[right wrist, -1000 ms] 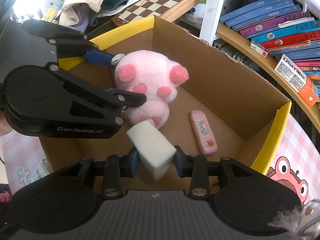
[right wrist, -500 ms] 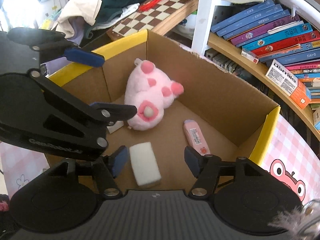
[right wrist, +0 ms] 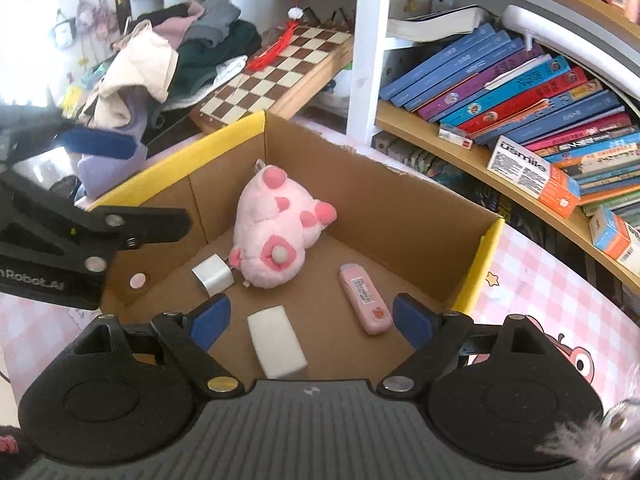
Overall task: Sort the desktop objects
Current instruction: 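Raise both open tools out of the yellow box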
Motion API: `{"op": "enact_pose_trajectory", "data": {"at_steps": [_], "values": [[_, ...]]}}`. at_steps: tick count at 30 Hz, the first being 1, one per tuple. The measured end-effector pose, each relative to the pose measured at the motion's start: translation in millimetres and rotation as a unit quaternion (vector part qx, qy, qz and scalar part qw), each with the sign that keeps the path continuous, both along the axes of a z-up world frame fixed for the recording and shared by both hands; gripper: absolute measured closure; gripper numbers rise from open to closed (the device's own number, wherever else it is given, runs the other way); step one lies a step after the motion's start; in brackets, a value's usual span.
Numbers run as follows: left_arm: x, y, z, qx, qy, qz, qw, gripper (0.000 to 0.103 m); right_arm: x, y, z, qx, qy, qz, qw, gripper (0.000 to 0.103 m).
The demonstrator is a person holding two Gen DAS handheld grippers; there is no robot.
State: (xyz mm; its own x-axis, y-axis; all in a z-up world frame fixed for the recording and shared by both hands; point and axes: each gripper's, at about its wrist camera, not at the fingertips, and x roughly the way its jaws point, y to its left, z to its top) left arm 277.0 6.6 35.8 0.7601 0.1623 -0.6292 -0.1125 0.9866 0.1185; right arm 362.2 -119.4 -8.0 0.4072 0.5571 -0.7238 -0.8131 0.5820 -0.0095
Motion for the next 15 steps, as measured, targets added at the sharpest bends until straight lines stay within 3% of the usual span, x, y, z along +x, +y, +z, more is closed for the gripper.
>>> {"op": "enact_pose_trajectory", "data": {"at_steps": [15], "values": [[-45.2, 9.6, 11.3, -0.019, -0.038, 0.028, 0.9987, 0.016, -33.9, -22.7, 29.1, 0.059, -0.044, -0.054, 0.996, 0.014]]}}
